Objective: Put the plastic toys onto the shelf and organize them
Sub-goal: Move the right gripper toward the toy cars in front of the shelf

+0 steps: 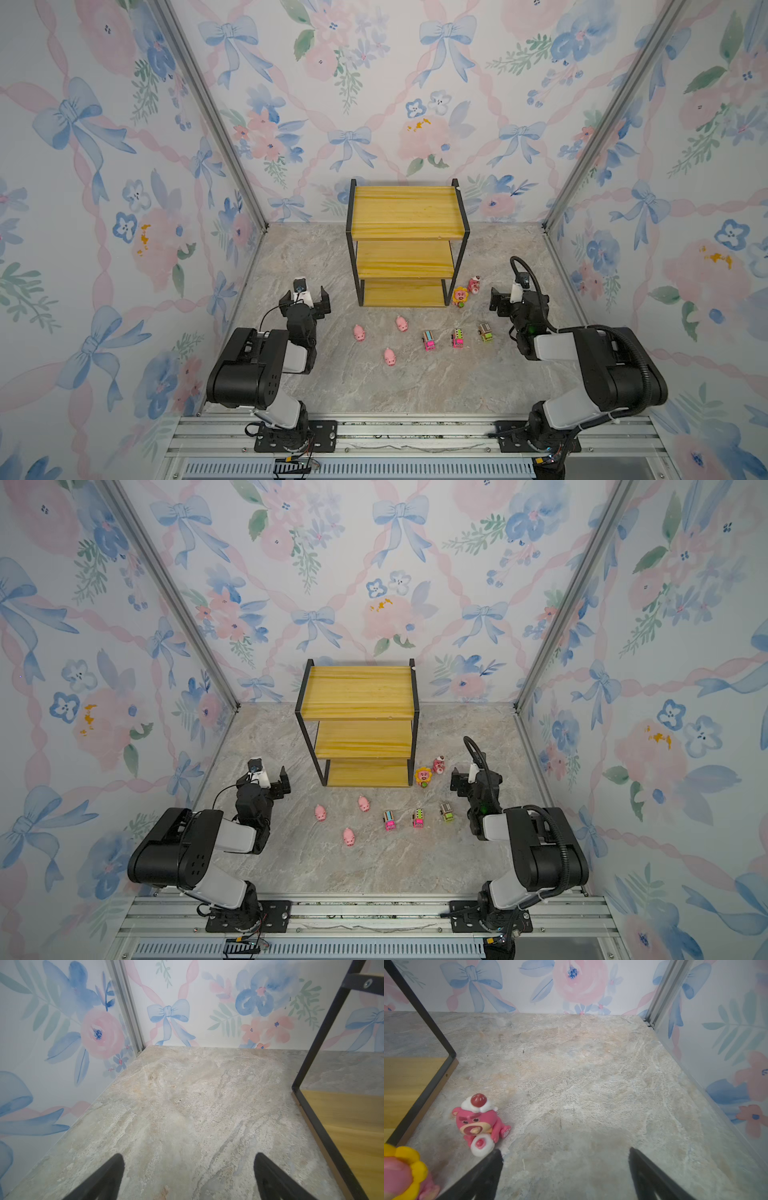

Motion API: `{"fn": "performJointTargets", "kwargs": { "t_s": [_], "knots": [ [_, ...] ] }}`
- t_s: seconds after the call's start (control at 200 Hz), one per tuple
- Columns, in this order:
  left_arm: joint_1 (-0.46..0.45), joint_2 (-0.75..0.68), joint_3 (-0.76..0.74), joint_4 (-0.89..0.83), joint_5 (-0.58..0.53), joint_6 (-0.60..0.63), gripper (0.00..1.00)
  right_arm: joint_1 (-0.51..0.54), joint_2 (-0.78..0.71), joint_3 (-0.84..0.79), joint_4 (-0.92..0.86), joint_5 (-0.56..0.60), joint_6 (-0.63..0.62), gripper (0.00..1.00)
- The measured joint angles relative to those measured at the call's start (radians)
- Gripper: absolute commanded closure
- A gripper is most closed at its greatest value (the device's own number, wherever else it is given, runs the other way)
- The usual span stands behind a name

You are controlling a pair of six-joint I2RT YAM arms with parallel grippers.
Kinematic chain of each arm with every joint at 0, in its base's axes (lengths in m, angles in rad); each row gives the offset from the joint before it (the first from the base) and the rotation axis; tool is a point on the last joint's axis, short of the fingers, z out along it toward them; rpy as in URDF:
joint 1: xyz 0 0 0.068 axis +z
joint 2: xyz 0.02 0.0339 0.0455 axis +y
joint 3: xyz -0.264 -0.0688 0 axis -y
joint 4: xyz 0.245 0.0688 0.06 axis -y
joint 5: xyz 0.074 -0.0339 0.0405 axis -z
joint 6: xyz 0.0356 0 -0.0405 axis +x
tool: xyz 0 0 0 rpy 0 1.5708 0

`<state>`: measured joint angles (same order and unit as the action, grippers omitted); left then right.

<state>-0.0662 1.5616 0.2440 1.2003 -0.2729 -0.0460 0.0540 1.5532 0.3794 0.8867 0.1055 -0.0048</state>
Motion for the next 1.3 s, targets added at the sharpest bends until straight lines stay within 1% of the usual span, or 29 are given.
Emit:
{"fn": "performJointTargets", "kwargs": {
  "t_s": [0.365,0.435,0.575,0.62,0.685,0.79,0.87,0.92,0.985,1.085,1.19,1.3],
  "knots": [
    [0.000,0.000,0.000,0.000,0.000,0.000,0.02,-0.014,0.000,0.000,0.000,-0.024,0.001,0.03],
    [0.000,0.000,0.000,0.000,0.000,0.000,0.02,-0.014,0.000,0.000,0.000,-0.026,0.000,0.01],
    [0.000,0.000,0.000,0.000,0.000,0.000,0.02,-0.013,-0.032,-0.001,-0.017,0.015,0.006,0.00],
    [0.000,0.000,0.000,0.000,0.000,0.000,0.02,-0.009,-0.083,-0.005,-0.045,0.028,0.007,0.00],
    [0.000,0.000,0.000,0.000,0.000,0.000,0.02,0.000,-0.198,-0.006,-0.119,0.042,0.011,0.02],
    [0.000,0.000,0.000,0.000,0.000,0.000,0.02,0.021,-0.446,0.038,-0.337,0.028,0.043,0.05],
    [0.000,0.000,0.000,0.000,0.000,0.000,0.02,0.052,-0.590,0.099,-0.487,0.006,0.077,0.06],
    [0.000,0.000,0.000,0.000,0.000,0.000,0.02,0.093,-0.665,0.132,-0.577,-0.012,0.102,0.08],
    [0.000,0.000,0.000,0.000,0.000,0.000,0.02,0.172,-0.741,0.159,-0.688,-0.019,0.129,0.09],
    [0.000,0.000,0.000,0.000,0.000,0.000,0.02,0.339,-0.838,0.154,-0.844,-0.005,0.174,0.12],
    [0.000,0.000,0.000,0.000,0.000,0.000,0.02,0.526,-0.972,0.074,-0.945,0.045,0.248,0.15],
    [0.000,0.000,0.000,0.000,0.000,0.000,0.02,0.741,-1.155,-0.067,-1.011,0.154,0.325,0.16]
  ]
}}
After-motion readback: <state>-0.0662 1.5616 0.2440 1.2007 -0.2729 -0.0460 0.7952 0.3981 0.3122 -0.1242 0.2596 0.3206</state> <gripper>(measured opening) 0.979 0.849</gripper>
